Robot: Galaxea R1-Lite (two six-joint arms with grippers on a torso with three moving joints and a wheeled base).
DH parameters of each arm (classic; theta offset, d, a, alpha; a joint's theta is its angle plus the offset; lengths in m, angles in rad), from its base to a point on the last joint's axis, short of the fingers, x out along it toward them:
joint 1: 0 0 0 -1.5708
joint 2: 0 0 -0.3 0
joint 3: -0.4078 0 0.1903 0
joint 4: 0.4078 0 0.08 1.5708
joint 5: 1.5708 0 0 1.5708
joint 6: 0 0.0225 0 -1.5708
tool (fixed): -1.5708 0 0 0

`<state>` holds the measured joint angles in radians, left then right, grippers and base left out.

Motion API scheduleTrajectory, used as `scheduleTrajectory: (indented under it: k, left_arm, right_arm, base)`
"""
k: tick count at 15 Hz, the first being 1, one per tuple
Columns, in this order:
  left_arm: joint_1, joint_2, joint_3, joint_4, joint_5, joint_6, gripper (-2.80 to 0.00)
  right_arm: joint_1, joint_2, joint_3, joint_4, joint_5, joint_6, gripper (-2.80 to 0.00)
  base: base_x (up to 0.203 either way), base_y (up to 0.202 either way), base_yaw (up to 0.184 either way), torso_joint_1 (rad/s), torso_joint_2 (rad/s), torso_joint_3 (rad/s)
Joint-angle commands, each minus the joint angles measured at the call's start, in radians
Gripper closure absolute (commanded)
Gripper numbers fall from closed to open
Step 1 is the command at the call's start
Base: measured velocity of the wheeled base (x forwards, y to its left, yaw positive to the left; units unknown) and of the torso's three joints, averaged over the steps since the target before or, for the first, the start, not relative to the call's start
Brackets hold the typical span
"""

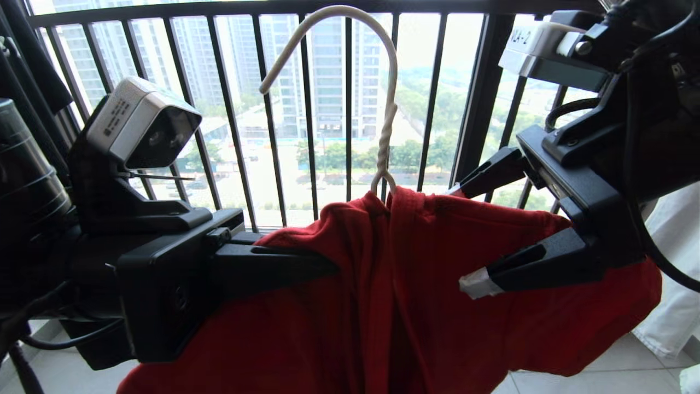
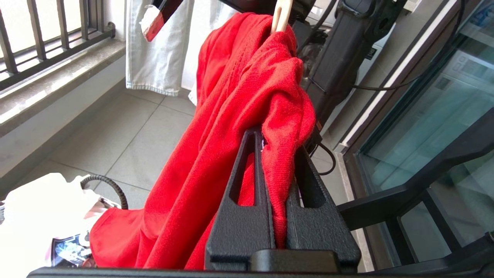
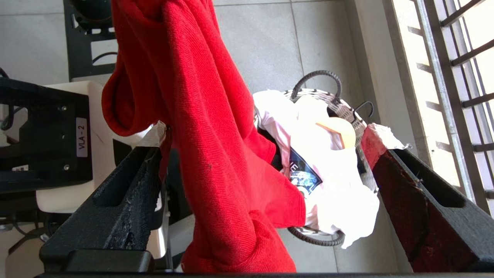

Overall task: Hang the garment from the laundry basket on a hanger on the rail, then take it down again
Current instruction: Hang the clothes rack on the clothesline

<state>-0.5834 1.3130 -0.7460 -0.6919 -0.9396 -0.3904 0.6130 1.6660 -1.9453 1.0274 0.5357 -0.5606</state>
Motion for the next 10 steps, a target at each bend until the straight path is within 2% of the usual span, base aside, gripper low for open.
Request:
scheduleTrajectory:
  k: [1, 3, 4, 5, 7, 10]
  left_arm:
    - [0.007, -0.015, -0.003, -0.005, -0.004, -0.002, 0.00]
    - [0.009, -0.020, -0.004, -0.005, -0.004, -0.002, 0.00]
    - [0.014, -0.021, -0.006, -0.006, -0.004, -0.002, 0.00]
    - [0.018, -0.025, -0.006, -0.008, -0.004, -0.002, 0.00]
    - [0.027, -0.030, -0.006, -0.016, -0.002, -0.005, 0.00]
    - [0.033, -0.031, -0.004, -0.035, -0.002, -0.011, 0.00]
  right_arm:
    - [0.013, 0.010, 0.002, 0.006, 0.007, -0.001, -2.80]
    - [0.028, 0.011, 0.004, 0.006, 0.006, 0.001, -2.80]
    - [0.035, 0.015, 0.003, 0.007, 0.007, 0.001, -1.68]
    - [0.043, 0.015, 0.003, 0.006, 0.007, 0.002, 0.00]
    - [0.059, 0.011, 0.003, 0.008, 0.010, 0.035, 0.00]
    - [0.085, 0.009, 0.002, 0.009, 0.020, 0.042, 0.00]
  base:
    - [0.000, 0.000, 0.000, 0.000, 0.00, 0.000]
    - [0.000, 0.000, 0.000, 0.000, 0.00, 0.000]
    - [0.000, 0.000, 0.000, 0.000, 0.00, 0.000]
    - [0.000, 0.000, 0.000, 0.000, 0.00, 0.000]
    - [0.000, 0.000, 0.000, 0.000, 0.00, 0.000]
    - [0.000, 0.000, 0.000, 0.000, 0.00, 0.000]
